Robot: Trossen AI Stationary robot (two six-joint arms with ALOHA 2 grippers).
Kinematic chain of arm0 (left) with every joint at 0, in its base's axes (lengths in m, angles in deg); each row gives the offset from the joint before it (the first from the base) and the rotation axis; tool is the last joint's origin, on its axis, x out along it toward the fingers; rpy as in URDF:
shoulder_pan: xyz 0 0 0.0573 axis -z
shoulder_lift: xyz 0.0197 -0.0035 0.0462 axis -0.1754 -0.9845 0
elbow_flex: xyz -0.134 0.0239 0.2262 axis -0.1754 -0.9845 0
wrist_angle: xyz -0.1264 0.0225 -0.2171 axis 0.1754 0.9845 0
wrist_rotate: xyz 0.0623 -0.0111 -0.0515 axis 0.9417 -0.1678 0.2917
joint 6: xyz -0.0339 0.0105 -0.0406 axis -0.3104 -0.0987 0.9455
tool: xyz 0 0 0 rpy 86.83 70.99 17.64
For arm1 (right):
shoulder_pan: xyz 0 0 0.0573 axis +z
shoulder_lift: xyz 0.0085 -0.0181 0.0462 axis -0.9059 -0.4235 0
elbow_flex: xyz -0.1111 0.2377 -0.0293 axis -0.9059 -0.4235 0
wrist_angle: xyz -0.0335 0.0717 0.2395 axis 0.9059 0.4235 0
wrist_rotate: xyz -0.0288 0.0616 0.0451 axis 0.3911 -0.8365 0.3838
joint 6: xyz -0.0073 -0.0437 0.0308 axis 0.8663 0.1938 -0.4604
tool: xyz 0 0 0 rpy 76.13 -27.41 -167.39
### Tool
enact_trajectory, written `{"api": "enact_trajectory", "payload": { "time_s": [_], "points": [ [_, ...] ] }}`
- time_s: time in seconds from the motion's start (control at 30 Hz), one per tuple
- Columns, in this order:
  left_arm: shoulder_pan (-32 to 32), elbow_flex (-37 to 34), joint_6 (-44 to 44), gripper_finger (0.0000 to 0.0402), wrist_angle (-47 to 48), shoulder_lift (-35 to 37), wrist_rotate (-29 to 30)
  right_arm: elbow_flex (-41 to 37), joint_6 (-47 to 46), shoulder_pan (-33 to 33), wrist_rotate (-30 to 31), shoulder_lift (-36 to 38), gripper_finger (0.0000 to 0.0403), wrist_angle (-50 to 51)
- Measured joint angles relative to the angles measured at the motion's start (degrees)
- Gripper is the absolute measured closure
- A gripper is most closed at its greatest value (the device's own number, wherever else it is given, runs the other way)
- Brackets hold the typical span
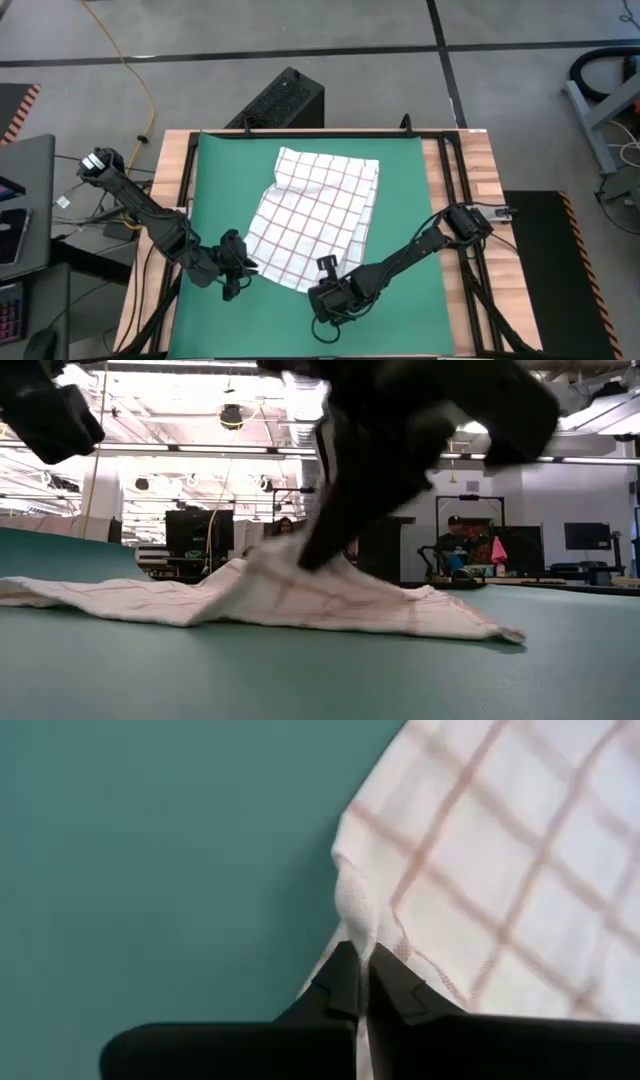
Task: Roll towel
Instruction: Roll the white stripe towel
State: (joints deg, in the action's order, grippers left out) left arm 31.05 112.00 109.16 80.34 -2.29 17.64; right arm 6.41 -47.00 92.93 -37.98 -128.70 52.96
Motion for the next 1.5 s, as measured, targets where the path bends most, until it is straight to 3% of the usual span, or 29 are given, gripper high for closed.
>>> {"api": "enact_trajectory", "payload": {
  "time_s": [0.27,0.53,0.8,1.0,1.5],
  "points": [
    [5.6,0.0,1.2,0.0396,-0.7,-5.5,3.6,7.8,-0.5,-2.8,3.5,0.0,0.0394,7.5],
    [8.0,0.0,5.1,0.0401,-3.7,-16.0,3.0,16.7,-3.0,-6.1,12.4,0.5,0.0394,16.8],
    [8.3,0.0,14.4,0.0401,0.7,-21.6,10.4,25.2,-2.7,-7.6,18.9,0.5,0.0394,20.2],
    [8.3,-0.2,21.1,0.0401,6.1,-22.4,15.1,26.9,-2.7,-7.9,18.8,0.5,0.0394,21.9],
    [8.2,-3.5,23.8,0.0401,6.2,-22.3,11.8,26.8,-10.9,-4.4,17.3,0.3,0.0394,35.9]
  ]
}}
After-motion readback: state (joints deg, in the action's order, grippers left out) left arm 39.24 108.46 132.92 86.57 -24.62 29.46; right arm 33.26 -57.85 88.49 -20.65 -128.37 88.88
